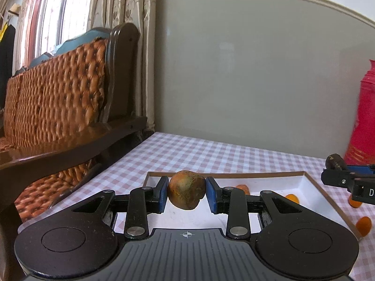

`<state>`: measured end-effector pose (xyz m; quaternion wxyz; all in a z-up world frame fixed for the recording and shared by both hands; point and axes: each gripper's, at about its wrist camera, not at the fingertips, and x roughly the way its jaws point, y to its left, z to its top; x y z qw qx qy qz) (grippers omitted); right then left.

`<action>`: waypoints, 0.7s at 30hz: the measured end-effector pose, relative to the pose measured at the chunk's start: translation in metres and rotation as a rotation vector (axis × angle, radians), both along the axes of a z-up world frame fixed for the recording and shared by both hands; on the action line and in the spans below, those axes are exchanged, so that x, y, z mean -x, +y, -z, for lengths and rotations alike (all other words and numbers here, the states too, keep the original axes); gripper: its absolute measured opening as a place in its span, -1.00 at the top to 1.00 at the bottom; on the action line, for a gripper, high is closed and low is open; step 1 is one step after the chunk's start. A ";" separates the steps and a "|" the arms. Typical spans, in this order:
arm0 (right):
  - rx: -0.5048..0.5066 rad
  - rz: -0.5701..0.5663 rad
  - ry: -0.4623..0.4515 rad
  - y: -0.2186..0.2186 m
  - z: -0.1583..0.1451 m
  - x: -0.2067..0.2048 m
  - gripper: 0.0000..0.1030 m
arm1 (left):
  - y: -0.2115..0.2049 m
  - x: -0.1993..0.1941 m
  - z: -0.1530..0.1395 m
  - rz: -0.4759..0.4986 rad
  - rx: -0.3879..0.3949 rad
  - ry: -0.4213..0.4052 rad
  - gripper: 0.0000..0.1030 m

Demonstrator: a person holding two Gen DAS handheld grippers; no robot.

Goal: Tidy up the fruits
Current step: 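Carry the brown fruit and dark fruit in both tools over the tray, then open both tools to drop the brown and dark fruits into the tray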

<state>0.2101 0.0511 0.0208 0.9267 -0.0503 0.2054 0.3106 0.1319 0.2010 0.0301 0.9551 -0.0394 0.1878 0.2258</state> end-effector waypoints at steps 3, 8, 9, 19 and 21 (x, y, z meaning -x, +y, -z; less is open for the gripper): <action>0.002 0.006 0.025 0.005 0.004 -0.012 0.38 | 0.007 -0.006 0.003 -0.009 0.008 0.012 0.33; 0.024 0.007 0.048 0.015 0.010 -0.028 0.38 | 0.019 -0.018 0.009 -0.019 0.010 0.041 0.33; 0.029 0.006 0.050 0.017 0.011 -0.031 0.38 | 0.022 -0.021 0.010 -0.022 0.017 0.046 0.33; 0.115 0.068 0.038 0.036 0.026 -0.057 -0.89 | 0.030 -0.030 0.017 -0.122 -0.013 0.011 -1.00; 0.091 0.050 0.046 0.034 0.025 -0.057 -0.89 | 0.032 -0.029 0.016 -0.128 -0.016 0.003 -1.00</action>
